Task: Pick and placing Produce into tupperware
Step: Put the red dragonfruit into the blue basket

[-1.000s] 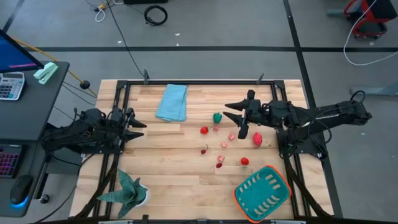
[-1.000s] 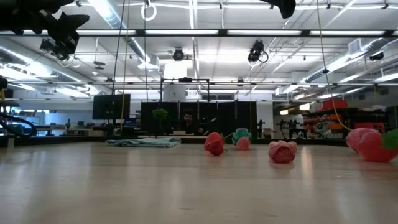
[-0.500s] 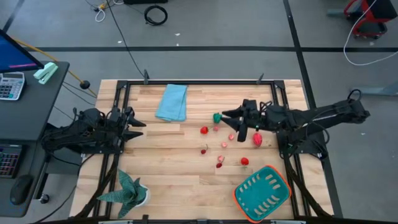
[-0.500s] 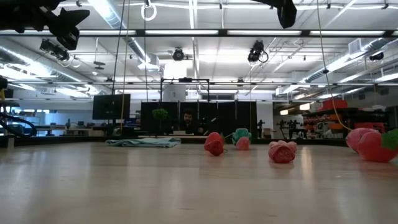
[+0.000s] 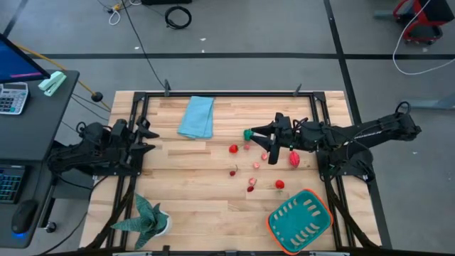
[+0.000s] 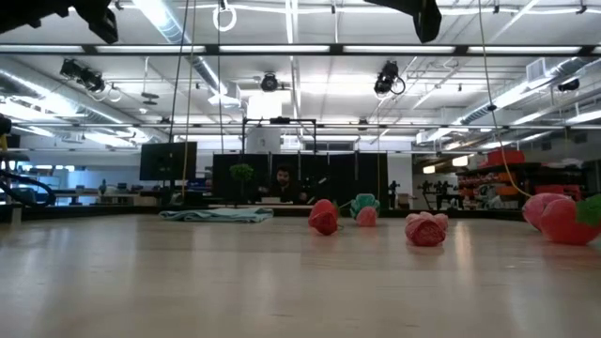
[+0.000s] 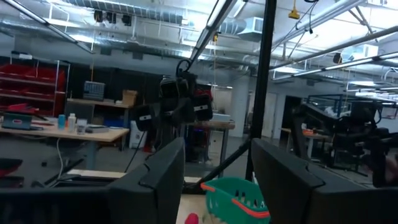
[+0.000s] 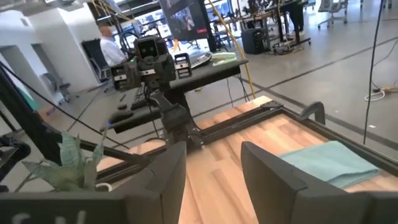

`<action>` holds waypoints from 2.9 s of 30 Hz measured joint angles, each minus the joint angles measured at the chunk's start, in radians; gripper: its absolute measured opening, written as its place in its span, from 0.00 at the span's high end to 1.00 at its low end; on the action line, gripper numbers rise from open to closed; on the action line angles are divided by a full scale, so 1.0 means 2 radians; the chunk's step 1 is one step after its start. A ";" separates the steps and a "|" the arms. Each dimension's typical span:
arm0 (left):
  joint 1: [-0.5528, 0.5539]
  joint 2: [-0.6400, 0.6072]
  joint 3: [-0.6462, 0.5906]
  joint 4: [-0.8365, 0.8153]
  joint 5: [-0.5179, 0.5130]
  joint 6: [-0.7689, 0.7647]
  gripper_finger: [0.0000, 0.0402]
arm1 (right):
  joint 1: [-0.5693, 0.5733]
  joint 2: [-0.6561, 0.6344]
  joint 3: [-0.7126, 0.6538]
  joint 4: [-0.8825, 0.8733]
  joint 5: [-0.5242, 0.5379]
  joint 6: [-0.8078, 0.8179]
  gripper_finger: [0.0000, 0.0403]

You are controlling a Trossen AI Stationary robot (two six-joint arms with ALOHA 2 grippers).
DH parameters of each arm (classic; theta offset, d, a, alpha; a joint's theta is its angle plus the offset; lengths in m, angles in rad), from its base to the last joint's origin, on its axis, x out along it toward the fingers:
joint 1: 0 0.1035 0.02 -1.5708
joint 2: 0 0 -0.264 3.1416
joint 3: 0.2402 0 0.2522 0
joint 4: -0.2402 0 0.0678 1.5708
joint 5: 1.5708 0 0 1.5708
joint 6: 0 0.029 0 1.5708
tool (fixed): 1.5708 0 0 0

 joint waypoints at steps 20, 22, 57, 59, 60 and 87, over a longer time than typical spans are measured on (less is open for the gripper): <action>0.000 0.000 0.000 0.002 0.000 0.077 0.54 | -0.006 -0.023 0.000 0.040 0.000 0.001 0.60; 0.000 0.000 0.000 0.000 0.000 0.077 0.53 | -0.006 -0.023 0.000 0.040 0.000 0.004 0.60; 0.000 0.000 0.000 0.001 -0.036 0.116 0.56 | -0.122 0.070 0.000 0.097 0.007 -0.023 0.60; 0.000 0.000 0.000 0.001 -0.043 0.117 0.56 | -0.130 0.079 0.000 0.065 0.007 -0.011 0.60; 0.000 0.000 0.000 0.001 -0.045 0.117 0.57 | -0.134 0.082 0.000 0.048 0.008 -0.004 0.60; 0.000 0.000 0.000 -0.018 -0.049 0.116 0.57 | -0.167 -0.004 0.000 -0.420 -0.057 0.282 0.49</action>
